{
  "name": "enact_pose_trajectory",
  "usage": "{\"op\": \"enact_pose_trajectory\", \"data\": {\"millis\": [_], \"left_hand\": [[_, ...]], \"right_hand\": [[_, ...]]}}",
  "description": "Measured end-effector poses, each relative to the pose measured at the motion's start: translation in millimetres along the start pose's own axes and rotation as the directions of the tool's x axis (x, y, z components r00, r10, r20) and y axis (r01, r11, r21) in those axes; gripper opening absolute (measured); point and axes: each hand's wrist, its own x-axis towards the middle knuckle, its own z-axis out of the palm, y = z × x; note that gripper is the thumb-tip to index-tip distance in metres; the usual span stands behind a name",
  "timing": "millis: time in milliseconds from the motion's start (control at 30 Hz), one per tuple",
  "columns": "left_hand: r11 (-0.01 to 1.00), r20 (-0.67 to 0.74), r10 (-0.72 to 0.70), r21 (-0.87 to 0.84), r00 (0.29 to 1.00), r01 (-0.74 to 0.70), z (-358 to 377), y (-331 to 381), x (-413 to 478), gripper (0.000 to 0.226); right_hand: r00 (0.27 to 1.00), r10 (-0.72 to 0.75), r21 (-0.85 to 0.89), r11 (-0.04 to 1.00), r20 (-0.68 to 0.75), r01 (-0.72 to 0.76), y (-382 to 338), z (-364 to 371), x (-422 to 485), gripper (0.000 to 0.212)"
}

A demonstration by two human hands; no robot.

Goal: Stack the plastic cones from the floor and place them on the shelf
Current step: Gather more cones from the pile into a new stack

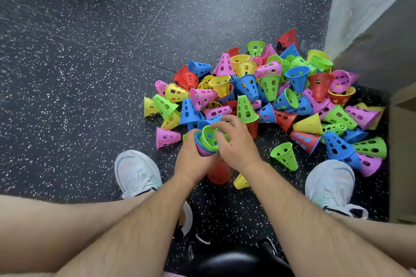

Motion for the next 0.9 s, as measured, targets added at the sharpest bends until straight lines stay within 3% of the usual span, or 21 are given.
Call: {"op": "enact_pose_trajectory", "data": {"millis": [133, 467, 767, 900], "left_hand": [[0.999, 0.003, -0.012, -0.034, 1.000, 0.012, -3.8, -3.8, -0.5, 0.073], [1.000, -0.020, 0.008, -0.015, 1.000, -0.008, -7.4, -8.6, -2.9, 0.060], [0.998, -0.065, 0.058, 0.009, 0.996, -0.058, -7.5, -19.3, 6.7, 0.065], [0.997, -0.055, 0.081, 0.021, 0.995, -0.080, -0.1, -10.5, 10.2, 0.059]], "right_hand": [[0.997, 0.017, -0.031, 0.999, 0.081, -0.015, -9.7, 2.9, 6.8, 0.028], [0.986, 0.059, -0.222, 0.975, 0.157, -0.023, -26.8, 3.9, 15.4, 0.039], [0.994, 0.096, -0.158, 0.982, -0.047, -0.102, -17.9, -12.7, 14.6, 0.052], [0.977, 0.072, -0.122, 0.988, -0.199, -0.097, -4.1, -32.3, 13.4, 0.042]]}}
